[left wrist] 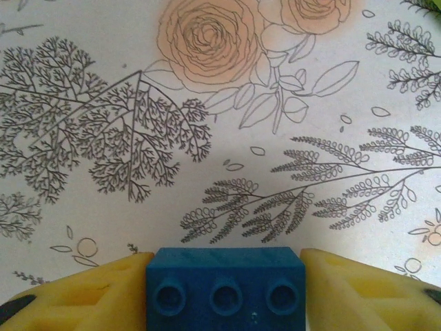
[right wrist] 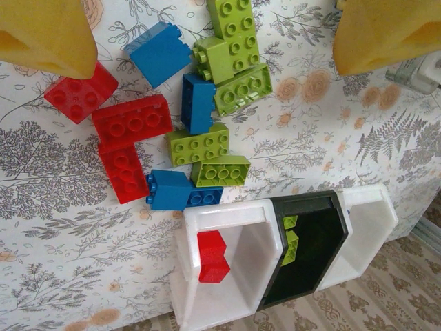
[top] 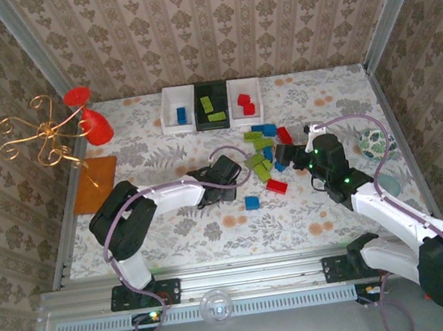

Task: Sort the legos into containers by color
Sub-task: Pick up the lego from the center of the table, then place the lego in the container.

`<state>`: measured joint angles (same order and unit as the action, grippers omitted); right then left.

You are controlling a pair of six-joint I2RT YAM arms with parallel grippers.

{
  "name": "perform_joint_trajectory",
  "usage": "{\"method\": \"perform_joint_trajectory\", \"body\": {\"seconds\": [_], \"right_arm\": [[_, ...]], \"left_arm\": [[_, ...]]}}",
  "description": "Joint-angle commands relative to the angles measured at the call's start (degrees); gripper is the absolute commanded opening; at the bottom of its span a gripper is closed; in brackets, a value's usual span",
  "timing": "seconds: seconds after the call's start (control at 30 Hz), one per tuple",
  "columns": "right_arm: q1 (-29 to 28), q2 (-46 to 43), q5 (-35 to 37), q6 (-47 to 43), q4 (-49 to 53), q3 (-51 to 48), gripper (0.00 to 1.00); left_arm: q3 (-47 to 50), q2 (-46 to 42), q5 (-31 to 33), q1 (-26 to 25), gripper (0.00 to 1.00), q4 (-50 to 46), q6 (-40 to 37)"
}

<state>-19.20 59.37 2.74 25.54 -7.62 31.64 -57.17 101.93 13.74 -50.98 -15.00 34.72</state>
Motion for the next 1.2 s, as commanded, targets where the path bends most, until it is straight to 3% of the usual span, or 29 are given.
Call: {"method": "perform_joint_trajectory", "body": {"seconds": [0.0,0.23,0.37,0.47,0.63,0.9,1.07,1.17], "right_arm": [[0.1,0.1,-1.0,-0.1,-2.2,-0.5,0.9],[-4.6,2.9,-9.5,-4.9,-7.8,0.1,0.9],[-10.7,4.4,-8.0,-10.2,-8.3,1.3,0.9],[-12.0,5.5,-6.9,-10.6,-8.7,1.5,0.9],[-12.2,6.3,-6.7,-10.6,-8.8,1.5,0.9],[-13.6,6.2,-7.5,-12.0,-9.9,1.2,0.9],[-13.8,5.8,-6.5,-12.4,-9.3,1.2,0.9],[-13.8,5.7,-5.8,-12.5,-9.2,1.1,0.9]], "left_arm": [[1.0,0.2,-0.2,0.0,0.55,-1.1,0.4],[3.0,-8.0,0.2,7.3,0.49,3.4,-2.7],[0.3,-12.5,0.1,15.5,0.48,4.4,-7.7],[-3.9,-12.0,-2.0,21.4,0.48,5.7,-10.7],[-12.6,-5.1,-4.9,28.1,0.47,9.0,-12.3],[-32.9,14.0,-7.3,32.6,0.47,8.4,-12.7],[-46.7,23.7,-8.3,33.9,0.55,2.2,-14.4],[-49.8,23.8,-9.2,34.2,0.68,-0.3,-15.3]]}}
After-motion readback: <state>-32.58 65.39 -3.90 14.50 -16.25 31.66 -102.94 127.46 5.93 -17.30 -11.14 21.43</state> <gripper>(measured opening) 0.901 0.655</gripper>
